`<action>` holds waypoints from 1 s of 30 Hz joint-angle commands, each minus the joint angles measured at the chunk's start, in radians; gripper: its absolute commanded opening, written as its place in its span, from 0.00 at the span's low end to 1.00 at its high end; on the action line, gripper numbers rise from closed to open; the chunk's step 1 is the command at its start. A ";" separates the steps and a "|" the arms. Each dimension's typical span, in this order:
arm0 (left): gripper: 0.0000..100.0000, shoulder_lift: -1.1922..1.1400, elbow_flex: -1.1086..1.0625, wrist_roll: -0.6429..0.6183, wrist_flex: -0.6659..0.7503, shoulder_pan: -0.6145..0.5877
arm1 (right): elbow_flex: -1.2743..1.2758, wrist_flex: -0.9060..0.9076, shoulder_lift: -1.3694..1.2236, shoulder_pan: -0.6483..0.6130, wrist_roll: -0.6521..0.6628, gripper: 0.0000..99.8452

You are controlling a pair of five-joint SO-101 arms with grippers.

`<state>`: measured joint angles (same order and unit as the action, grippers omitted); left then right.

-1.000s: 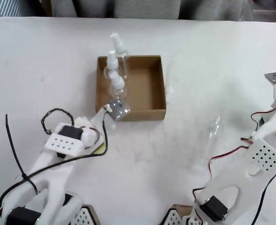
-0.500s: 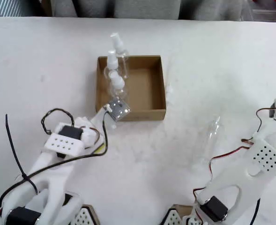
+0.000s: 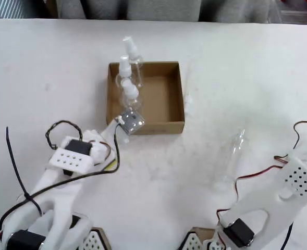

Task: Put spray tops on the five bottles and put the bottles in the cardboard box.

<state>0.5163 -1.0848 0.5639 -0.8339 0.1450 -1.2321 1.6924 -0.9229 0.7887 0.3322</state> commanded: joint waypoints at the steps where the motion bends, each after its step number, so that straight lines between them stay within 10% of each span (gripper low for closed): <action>1: 0.08 0.002 0.003 0.012 0.018 -0.024 | 0.101 0.033 0.154 -0.016 -0.009 0.02; 30: 0.08 0.005 0.003 0.012 0.020 -0.022 | 0.611 0.033 0.430 -0.219 -0.006 0.02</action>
<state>0.5163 -1.0848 0.5639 -0.8339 0.1343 -0.6644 1.6939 -0.6084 0.5999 0.3322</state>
